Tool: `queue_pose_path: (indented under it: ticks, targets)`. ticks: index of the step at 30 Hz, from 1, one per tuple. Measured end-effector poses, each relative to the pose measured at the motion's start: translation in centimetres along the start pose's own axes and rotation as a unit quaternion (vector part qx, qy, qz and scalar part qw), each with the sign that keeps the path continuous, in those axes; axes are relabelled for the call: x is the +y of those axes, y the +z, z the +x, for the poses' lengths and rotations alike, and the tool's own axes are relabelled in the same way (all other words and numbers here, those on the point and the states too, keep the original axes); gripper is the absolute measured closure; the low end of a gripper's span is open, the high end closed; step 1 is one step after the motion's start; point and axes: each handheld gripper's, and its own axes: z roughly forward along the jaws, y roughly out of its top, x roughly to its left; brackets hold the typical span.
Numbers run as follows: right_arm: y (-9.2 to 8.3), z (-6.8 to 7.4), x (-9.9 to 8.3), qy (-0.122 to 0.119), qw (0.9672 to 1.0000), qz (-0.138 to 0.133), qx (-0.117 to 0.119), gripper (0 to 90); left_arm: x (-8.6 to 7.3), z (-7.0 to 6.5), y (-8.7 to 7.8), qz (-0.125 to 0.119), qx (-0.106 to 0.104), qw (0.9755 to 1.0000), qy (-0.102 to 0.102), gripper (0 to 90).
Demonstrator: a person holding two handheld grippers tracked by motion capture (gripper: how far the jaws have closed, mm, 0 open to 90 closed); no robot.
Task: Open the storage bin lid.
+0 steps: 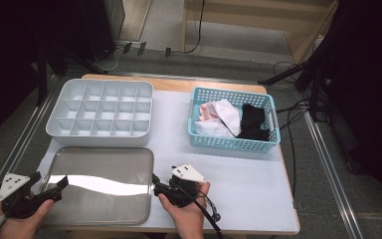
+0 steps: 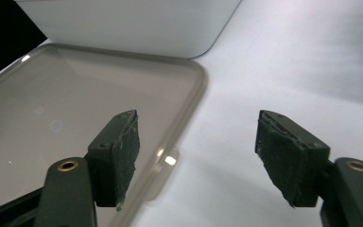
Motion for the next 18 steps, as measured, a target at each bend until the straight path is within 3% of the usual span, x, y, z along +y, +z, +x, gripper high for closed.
queue_pose_path:
  ticks: [3,4,9,18]
  targets:
    - [-0.8,-0.7,0.4,-0.006,1.0,-0.003,-0.006,28.1,0.3,-0.7,0.3,0.001,-0.018,0.9998,0.0,2.5]
    - [-1.1,-1.0,0.5,-0.007,0.9999,-0.001,-0.007,28.1,0.6,-1.3,0.5,-0.002,-0.04,0.9991,0.012,0.4]
    - [-2.4,-2.7,1.0,-0.002,1.0,0.001,-0.008,25.7,1.1,-2.9,0.9,-0.013,-0.074,0.9971,0.013,0.0]
    - [-4.1,-5.1,2.1,0.006,0.9996,-0.022,-0.019,25.1,2.1,-4.6,2.3,-0.013,-0.078,0.9967,0.015,0.0]
